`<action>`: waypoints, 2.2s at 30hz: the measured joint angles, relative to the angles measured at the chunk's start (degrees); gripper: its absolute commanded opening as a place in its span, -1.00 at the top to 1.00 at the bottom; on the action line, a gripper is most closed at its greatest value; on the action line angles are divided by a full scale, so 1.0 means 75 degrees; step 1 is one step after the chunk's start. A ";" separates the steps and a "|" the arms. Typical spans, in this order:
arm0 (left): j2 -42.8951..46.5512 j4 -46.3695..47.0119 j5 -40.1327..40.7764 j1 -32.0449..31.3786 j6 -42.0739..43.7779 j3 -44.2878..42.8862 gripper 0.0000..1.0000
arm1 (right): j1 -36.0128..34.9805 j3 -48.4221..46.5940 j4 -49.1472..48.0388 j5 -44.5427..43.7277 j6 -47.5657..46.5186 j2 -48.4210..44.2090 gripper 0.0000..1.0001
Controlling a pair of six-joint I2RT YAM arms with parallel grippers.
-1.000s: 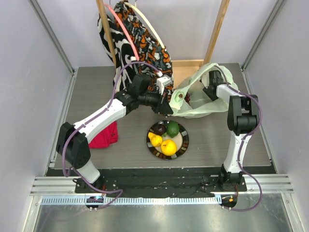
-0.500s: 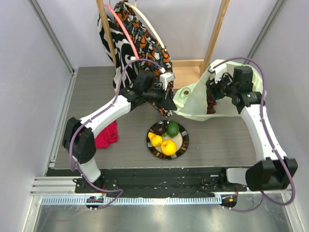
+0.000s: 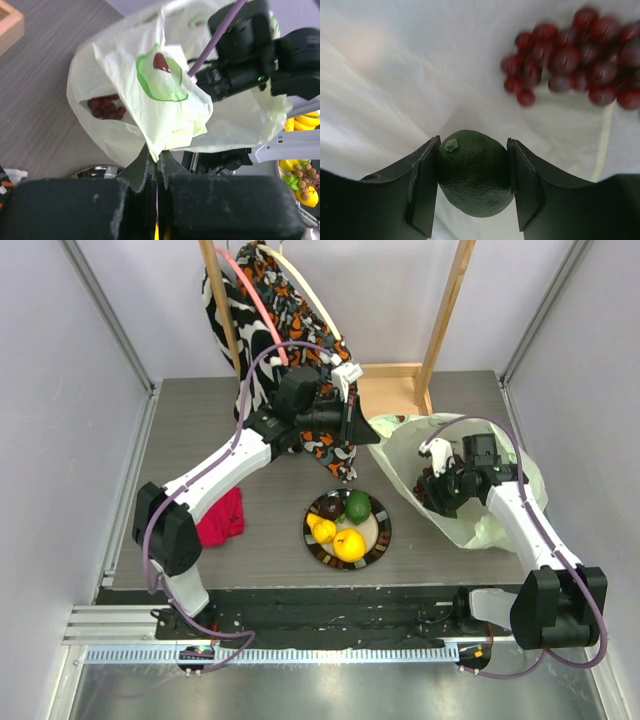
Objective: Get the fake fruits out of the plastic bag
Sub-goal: Take out the fake fruit from the plastic bag, then place the fake fruit on the plate.
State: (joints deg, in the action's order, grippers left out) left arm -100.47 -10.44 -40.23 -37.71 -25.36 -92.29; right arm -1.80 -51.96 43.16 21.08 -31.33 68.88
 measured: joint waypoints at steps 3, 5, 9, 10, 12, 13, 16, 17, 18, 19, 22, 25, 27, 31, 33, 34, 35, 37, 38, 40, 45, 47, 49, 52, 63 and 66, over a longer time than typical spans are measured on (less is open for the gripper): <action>0.0000 0.0163 -0.0009 0.0015 -0.0079 -0.0154 1.00 | 0.0000 0.0204 0.0323 -0.0111 -0.0154 -0.0067 0.45; 0.0000 0.0227 0.0020 0.0023 -0.0117 -0.0207 1.00 | -0.0003 0.0216 0.0574 -0.0012 -0.0254 -0.0344 0.44; -0.0012 0.0195 0.0111 0.0029 -0.0093 -0.0207 1.00 | -0.0122 -0.0557 0.1137 0.0460 -0.0323 -0.1107 0.42; -0.0012 0.0187 0.0137 0.0032 -0.0096 -0.0207 1.00 | -0.0184 -0.0883 0.1215 0.0615 -0.0321 -0.1186 0.43; -0.0020 0.0192 0.0152 0.0029 -0.0114 -0.0204 1.00 | -0.0364 -0.1871 0.1373 0.1020 -0.0221 -0.1177 0.44; -0.0029 0.0198 0.0154 0.0029 -0.0137 -0.0204 1.00 | -0.0425 -0.2372 0.1416 0.1247 -0.0137 -0.1113 0.45; -0.0125 0.0236 0.0157 0.0029 -0.0166 -0.0204 1.00 | -0.0694 -0.3413 0.1443 0.1810 0.0239 -0.0909 0.46; -0.0192 0.0236 0.0160 0.0029 -0.0163 -0.0204 1.00 | -0.0831 -0.3620 0.1431 0.1906 0.0370 -0.0866 0.46; -0.0245 0.0236 0.0163 0.0029 -0.0160 -0.0204 1.00 | -0.1093 -0.3745 0.1411 0.1909 0.0463 -0.0845 0.46; -0.0312 0.0224 0.0187 0.0029 -0.0140 -0.0204 1.00 | -0.1486 -0.3791 0.1405 0.1886 0.0519 -0.0833 0.46; -0.0484 0.0111 0.0294 0.0029 -0.0044 -0.0207 1.00 | -0.2964 -0.3800 0.1445 0.1667 0.0545 -0.0822 0.46; -0.0513 -0.0050 0.0385 0.0035 0.0076 -0.0204 1.00 | -0.4220 -0.3791 0.1451 0.1504 0.0490 -0.0714 0.45; -0.0510 -0.0079 0.0423 0.0047 0.0184 -0.0207 1.00 | -0.4806 -0.3745 0.1416 0.1422 0.0463 -0.0545 0.45; -0.0522 -0.0178 0.0446 0.0114 0.0283 -0.0239 1.00 | -0.5415 -0.3448 0.1265 0.1405 0.0367 0.0003 0.46; -0.0545 -0.0219 0.0478 0.0172 0.0329 -0.0335 1.00 | -0.5490 -0.3142 0.1166 0.1329 0.0178 0.0277 0.48; -0.0548 -0.0230 0.0501 0.0201 0.0379 -0.0367 1.00 | -0.5490 -0.2932 0.1087 0.1247 0.0079 0.0376 0.48; -0.0548 -0.0245 0.0516 0.0227 0.0423 -0.0399 1.00 | -0.5490 -0.2704 0.1029 0.1142 -0.0023 0.0458 0.49; -0.0548 -0.0248 0.0557 0.0254 0.0487 -0.0423 1.00 | -0.5488 -0.2113 0.0831 0.0851 -0.0184 0.0554 0.49; -0.0545 -0.0265 0.0565 0.0268 0.0513 -0.0423 1.00 | -0.5482 -0.1883 0.0810 0.0729 -0.0216 0.0574 0.49; -0.0530 -0.0338 0.0571 0.0289 0.0635 -0.0408 1.00 | -0.5394 -0.1282 0.0647 0.0507 -0.0198 0.0586 0.49; -0.0224 -0.0431 0.0595 0.0289 0.0752 -0.0017 1.00 | -0.5286 -0.0571 0.0245 0.0254 0.0012 0.0624 0.42; -0.0085 -0.0472 0.0595 0.0289 0.0813 0.0143 1.00 | -0.5272 -0.0347 -0.0050 0.0131 0.0090 0.0627 0.39; -0.0035 -0.0478 0.0592 0.0289 0.0825 0.0213 1.00 | -0.5260 -0.0207 -0.0271 0.0035 0.0157 0.0635 0.37; -0.0026 -0.0484 0.0592 0.0286 0.0836 0.0239 1.00 | -0.5257 -0.0009 -0.0615 -0.0149 0.0207 0.0708 0.32; -0.0026 -0.0478 0.0583 0.0286 0.0828 0.0300 1.00 | -0.5225 0.0108 -0.1361 -0.0743 0.0382 0.0965 -0.83; -0.0020 -0.0469 0.0557 0.0289 0.0816 0.0367 1.00 | -0.5222 -0.0393 -0.0947 -0.0737 0.0402 0.0810 -0.83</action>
State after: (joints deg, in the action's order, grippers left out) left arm -100.62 -13.96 -36.05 -35.55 -19.25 -89.54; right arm -40.97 -54.92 36.05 15.55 -28.32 74.96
